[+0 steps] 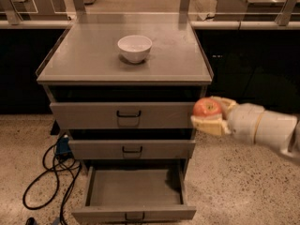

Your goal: Place apple into bottom drawer

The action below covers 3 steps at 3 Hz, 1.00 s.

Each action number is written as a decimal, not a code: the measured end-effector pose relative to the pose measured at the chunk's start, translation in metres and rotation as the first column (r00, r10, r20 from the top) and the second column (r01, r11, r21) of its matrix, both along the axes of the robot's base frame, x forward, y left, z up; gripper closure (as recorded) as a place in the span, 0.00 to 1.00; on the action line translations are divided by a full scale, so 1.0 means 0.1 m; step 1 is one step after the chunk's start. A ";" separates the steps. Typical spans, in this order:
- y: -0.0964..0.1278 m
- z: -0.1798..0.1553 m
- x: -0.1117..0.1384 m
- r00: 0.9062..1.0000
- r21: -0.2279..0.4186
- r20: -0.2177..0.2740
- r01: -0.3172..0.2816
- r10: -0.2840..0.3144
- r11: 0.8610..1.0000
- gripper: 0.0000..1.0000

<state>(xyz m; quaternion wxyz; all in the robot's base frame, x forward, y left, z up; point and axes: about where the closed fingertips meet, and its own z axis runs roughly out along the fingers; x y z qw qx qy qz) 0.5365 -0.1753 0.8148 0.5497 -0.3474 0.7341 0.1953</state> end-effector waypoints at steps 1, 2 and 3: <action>0.19 -1.02 -0.27 1.000 0.044 0.003 0.023 -0.023 0.999 1.00; 0.58 -2.47 -0.66 0.993 0.041 -0.120 0.017 -0.012 0.999 1.00; 1.00 -4.01 -1.15 0.948 0.013 -0.319 0.003 0.002 1.000 1.00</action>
Offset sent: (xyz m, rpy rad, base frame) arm -0.1060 0.0842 -0.5625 0.1262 0.4024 -0.2705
